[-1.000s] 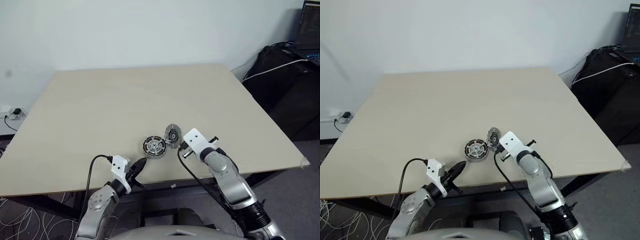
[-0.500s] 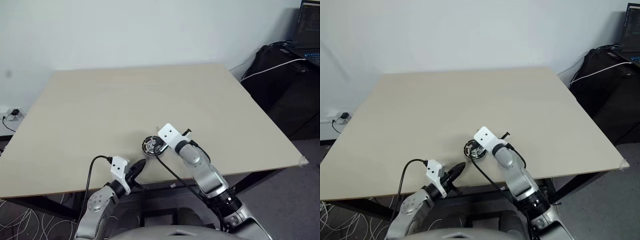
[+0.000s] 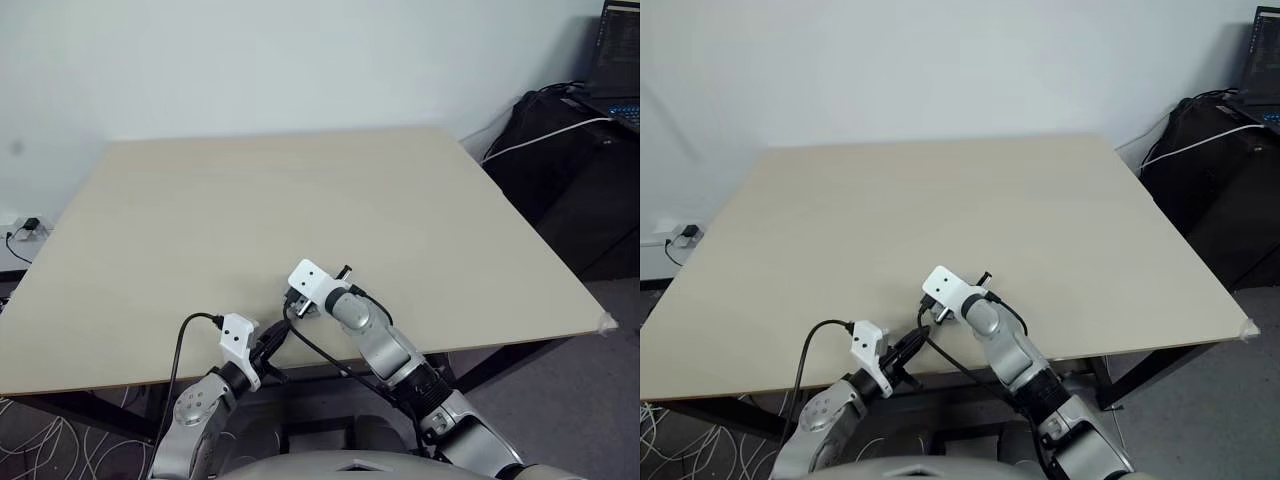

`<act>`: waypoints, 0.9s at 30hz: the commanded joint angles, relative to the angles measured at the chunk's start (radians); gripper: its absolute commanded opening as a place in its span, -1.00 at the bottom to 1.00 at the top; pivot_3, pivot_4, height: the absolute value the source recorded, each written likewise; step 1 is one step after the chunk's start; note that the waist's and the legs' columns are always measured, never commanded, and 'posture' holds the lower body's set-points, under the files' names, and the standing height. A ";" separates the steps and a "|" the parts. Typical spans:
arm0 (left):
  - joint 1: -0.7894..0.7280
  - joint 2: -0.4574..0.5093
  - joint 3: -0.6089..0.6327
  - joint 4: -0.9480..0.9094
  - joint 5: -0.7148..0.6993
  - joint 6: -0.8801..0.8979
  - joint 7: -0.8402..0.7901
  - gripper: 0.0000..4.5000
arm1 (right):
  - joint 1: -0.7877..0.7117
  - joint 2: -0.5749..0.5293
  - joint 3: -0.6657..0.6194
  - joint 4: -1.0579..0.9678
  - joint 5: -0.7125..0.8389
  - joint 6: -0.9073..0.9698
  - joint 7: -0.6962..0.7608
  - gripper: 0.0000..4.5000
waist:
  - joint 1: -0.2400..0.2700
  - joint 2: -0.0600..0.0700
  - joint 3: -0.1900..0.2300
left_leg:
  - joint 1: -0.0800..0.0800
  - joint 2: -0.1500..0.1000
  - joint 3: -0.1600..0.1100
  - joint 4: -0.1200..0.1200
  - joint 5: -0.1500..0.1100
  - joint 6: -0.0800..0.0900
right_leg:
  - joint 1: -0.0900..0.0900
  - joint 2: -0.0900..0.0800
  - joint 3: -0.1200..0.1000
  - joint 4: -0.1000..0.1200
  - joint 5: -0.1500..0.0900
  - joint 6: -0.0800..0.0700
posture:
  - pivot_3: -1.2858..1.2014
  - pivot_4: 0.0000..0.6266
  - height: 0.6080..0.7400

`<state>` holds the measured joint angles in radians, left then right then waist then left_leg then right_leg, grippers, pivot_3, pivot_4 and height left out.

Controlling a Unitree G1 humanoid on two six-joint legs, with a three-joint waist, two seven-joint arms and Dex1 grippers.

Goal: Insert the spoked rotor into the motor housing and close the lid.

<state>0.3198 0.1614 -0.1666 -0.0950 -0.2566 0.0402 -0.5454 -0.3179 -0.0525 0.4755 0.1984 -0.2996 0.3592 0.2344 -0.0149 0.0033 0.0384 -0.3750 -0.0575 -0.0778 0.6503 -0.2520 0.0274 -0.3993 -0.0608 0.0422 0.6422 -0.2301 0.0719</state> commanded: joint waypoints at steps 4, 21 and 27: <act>-0.021 0.000 0.002 -0.050 -0.011 -0.005 0.000 -1.00 | 0.074 -0.059 -0.132 -0.192 0.224 -0.085 0.198 -0.99 | 0.002 0.000 0.000 | 0.000 0.000 0.000 0.000 0.000 0.000 | 0.000 0.000 0.000 -0.001 0.000 0.000 | 0.03 -1.00 1.00; -0.015 -0.004 0.008 -0.044 -0.020 -0.007 -0.001 -1.00 | -0.032 -0.226 -0.196 -0.008 0.420 -0.089 0.587 0.99 | 0.003 0.001 0.000 | 0.001 0.000 0.000 0.001 0.000 0.000 | 0.002 0.000 0.000 0.000 0.000 0.000 | 0.03 -1.00 1.00; -0.012 -0.003 0.012 -0.051 -0.020 -0.007 0.003 -1.00 | -0.096 -0.206 -0.182 0.089 0.419 -0.080 0.649 0.99 | 0.003 0.001 0.000 | 0.001 0.000 0.000 0.001 0.000 0.000 | 0.002 0.000 0.000 0.000 0.000 0.000 | 0.03 -1.00 1.00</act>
<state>0.3151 0.1596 -0.1644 -0.1003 -0.2641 0.0409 -0.5452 -0.3819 -0.2651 0.2995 0.2802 0.1070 0.2919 0.8660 -0.0114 0.0039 0.0384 -0.3740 -0.0577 -0.0775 0.6511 -0.2519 0.0278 -0.3976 -0.0608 0.0423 0.6419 -0.2297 0.0720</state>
